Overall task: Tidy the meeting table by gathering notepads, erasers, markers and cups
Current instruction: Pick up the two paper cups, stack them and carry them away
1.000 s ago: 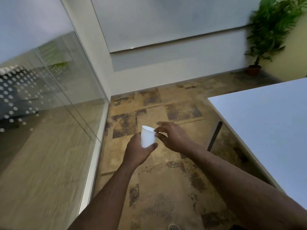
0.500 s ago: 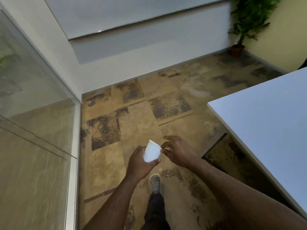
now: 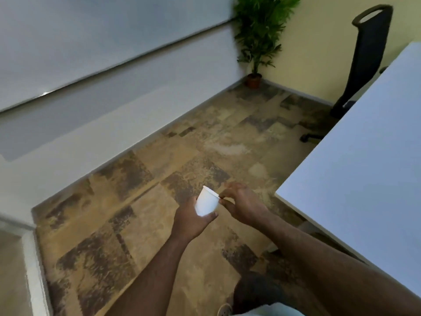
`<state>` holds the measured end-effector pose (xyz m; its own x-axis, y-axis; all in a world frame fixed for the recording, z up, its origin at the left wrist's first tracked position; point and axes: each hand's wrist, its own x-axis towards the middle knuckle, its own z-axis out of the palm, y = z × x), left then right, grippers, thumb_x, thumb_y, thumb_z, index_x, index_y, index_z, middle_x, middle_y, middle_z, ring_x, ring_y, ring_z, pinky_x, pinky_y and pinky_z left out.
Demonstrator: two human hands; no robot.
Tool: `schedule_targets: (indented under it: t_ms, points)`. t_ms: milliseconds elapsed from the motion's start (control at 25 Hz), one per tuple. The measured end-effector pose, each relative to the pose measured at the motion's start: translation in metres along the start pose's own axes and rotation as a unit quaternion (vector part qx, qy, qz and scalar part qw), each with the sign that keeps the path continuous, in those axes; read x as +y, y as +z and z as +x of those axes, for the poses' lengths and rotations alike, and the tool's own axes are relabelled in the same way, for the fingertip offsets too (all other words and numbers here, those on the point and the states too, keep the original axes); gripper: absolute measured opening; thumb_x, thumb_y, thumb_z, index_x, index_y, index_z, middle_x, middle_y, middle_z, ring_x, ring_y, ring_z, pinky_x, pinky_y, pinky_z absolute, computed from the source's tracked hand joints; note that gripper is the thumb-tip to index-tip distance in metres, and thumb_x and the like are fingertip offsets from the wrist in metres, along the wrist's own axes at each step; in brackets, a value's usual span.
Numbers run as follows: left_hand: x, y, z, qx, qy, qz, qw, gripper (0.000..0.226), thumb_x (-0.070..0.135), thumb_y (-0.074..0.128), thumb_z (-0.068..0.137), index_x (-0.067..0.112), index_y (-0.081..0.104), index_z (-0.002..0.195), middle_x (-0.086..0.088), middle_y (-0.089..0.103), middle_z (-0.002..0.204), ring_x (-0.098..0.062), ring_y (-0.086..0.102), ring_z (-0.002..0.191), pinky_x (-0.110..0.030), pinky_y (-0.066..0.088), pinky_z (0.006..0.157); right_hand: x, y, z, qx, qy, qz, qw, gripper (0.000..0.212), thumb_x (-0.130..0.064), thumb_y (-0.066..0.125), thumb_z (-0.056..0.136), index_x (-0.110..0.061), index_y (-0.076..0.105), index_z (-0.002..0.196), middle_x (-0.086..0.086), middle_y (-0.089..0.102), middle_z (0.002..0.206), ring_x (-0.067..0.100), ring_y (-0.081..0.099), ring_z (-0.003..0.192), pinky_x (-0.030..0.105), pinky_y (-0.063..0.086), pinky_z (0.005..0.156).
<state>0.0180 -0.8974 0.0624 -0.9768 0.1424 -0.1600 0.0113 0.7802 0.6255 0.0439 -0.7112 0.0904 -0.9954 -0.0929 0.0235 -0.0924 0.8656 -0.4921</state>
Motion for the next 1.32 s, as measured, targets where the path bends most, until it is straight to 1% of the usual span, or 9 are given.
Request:
schedule_targets:
  t_ms: [280,560,680,800,960,1160,1200,1280,1320]
  points:
    - [0.041,-0.004,0.192,-0.043,0.053,0.006,0.998,0.062,0.060,0.078,0.062,0.022,0.057,0.106,0.002,0.062,0.098,-0.019,0.058,0.086,-0.033,0.048,0.069,0.059,-0.021,0.155,0.054,0.050,0.010,0.997,0.027,-0.028,0.057,0.092,-0.013,0.069,0.111,0.010,0.061,0.129,0.028,0.054,0.120,0.035,0.043,0.098]
    - [0.101,-0.013,0.364,-0.105,0.114,0.009,0.988,0.053,0.054,0.081,0.066,0.029,0.055,0.106,0.008,0.063,0.095,-0.014,0.058,0.082,-0.025,0.043,0.061,0.129,-0.048,0.296,0.076,0.114,0.035,0.990,0.029,-0.031,0.055,0.093,-0.019,0.066,0.117,0.004,0.058,0.135,0.021,0.048,0.127,0.029,0.035,0.107]
    - [0.133,-0.004,0.428,-0.142,0.135,-0.001,0.981,0.056,0.045,0.082,0.068,0.027,0.055,0.115,0.012,0.060,0.094,-0.005,0.055,0.077,-0.019,0.039,0.057,0.159,-0.066,0.338,0.092,0.151,0.040,0.983,0.028,-0.030,0.055,0.094,-0.017,0.065,0.116,0.003,0.061,0.130,0.020,0.051,0.123,0.028,0.039,0.102]
    - [0.167,0.019,0.489,-0.183,0.170,-0.006,0.968,0.062,0.045,0.082,0.068,0.027,0.053,0.120,0.009,0.063,0.099,-0.009,0.059,0.084,-0.024,0.044,0.061,0.198,-0.083,0.371,0.122,0.197,0.047,0.972,0.026,-0.031,0.055,0.094,-0.020,0.064,0.115,-0.001,0.062,0.125,0.018,0.056,0.114,0.029,0.045,0.092]
    - [0.222,0.064,0.572,-0.253,0.233,0.007,0.939,0.063,0.048,0.081,0.067,0.031,0.052,0.121,0.012,0.062,0.100,-0.004,0.057,0.084,-0.021,0.042,0.061,0.256,-0.102,0.404,0.169,0.281,0.045,0.944,0.028,-0.036,0.052,0.094,-0.022,0.062,0.117,-0.003,0.056,0.135,0.018,0.055,0.117,0.040,0.051,0.092]
    - [0.316,0.127,0.656,-0.351,0.326,0.035,0.877,0.065,0.054,0.078,0.064,0.035,0.051,0.120,0.019,0.060,0.095,-0.001,0.056,0.084,-0.025,0.048,0.062,0.326,-0.144,0.430,0.222,0.396,0.016,0.891,0.030,-0.034,0.051,0.094,-0.020,0.062,0.119,-0.001,0.060,0.127,0.018,0.059,0.108,0.032,0.050,0.087]
    - [0.320,0.127,0.657,-0.353,0.327,0.032,0.876,0.065,0.055,0.078,0.064,0.037,0.050,0.120,0.022,0.058,0.092,0.003,0.055,0.083,-0.024,0.046,0.060,0.325,-0.147,0.429,0.229,0.398,0.017,0.888,0.029,-0.033,0.051,0.094,-0.020,0.062,0.118,-0.001,0.061,0.123,0.017,0.060,0.104,0.032,0.051,0.084]
    - [0.367,0.162,0.674,-0.412,0.374,0.041,0.830,0.065,0.057,0.077,0.064,0.042,0.049,0.121,0.028,0.056,0.091,0.007,0.053,0.082,-0.020,0.041,0.058,0.349,-0.167,0.426,0.278,0.448,0.022,0.850,0.028,-0.033,0.051,0.095,-0.019,0.063,0.117,-0.002,0.060,0.118,0.014,0.060,0.096,0.029,0.053,0.079]
    - [0.373,0.162,0.674,-0.411,0.377,0.047,0.828,0.065,0.058,0.076,0.063,0.044,0.048,0.121,0.028,0.056,0.092,0.007,0.053,0.083,-0.019,0.040,0.058,0.349,-0.171,0.426,0.280,0.447,0.025,0.849,0.028,-0.033,0.051,0.095,-0.019,0.063,0.117,-0.002,0.059,0.118,0.012,0.060,0.095,0.028,0.053,0.078]
